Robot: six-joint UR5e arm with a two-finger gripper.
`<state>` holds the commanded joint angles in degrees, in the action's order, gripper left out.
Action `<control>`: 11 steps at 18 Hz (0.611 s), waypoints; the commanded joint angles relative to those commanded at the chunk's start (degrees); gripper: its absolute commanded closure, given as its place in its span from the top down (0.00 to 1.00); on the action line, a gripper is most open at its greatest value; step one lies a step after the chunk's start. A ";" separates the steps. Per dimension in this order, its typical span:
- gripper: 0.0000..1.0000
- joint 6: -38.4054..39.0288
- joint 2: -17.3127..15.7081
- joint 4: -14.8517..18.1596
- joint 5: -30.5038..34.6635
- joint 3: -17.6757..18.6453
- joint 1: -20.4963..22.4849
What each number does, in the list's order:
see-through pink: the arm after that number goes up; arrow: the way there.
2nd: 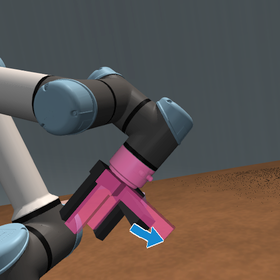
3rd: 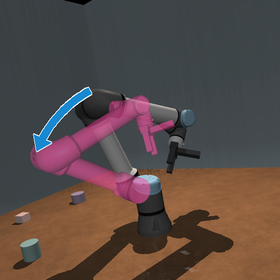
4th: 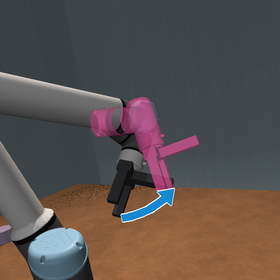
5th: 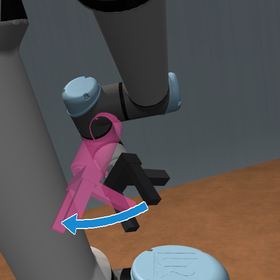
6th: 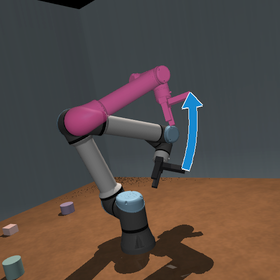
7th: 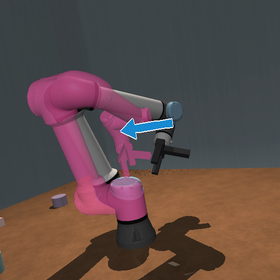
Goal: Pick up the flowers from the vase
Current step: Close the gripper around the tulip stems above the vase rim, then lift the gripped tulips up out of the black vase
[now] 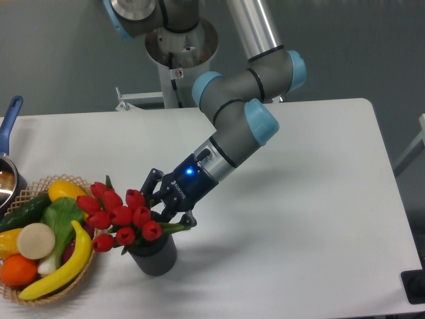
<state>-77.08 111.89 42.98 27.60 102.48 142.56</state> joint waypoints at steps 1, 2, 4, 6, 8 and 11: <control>0.32 0.00 0.00 0.00 -0.09 0.00 0.00; 0.32 0.09 -0.26 0.00 -0.44 0.00 0.17; 0.32 0.53 -0.53 0.00 -1.84 -0.09 0.52; 0.32 1.05 -0.70 0.09 -2.81 0.00 0.62; 0.32 2.81 -2.02 0.00 -3.51 -0.09 0.97; 0.32 6.31 -3.77 0.09 -4.31 -0.88 1.93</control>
<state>-70.77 108.11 43.07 23.29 101.60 144.49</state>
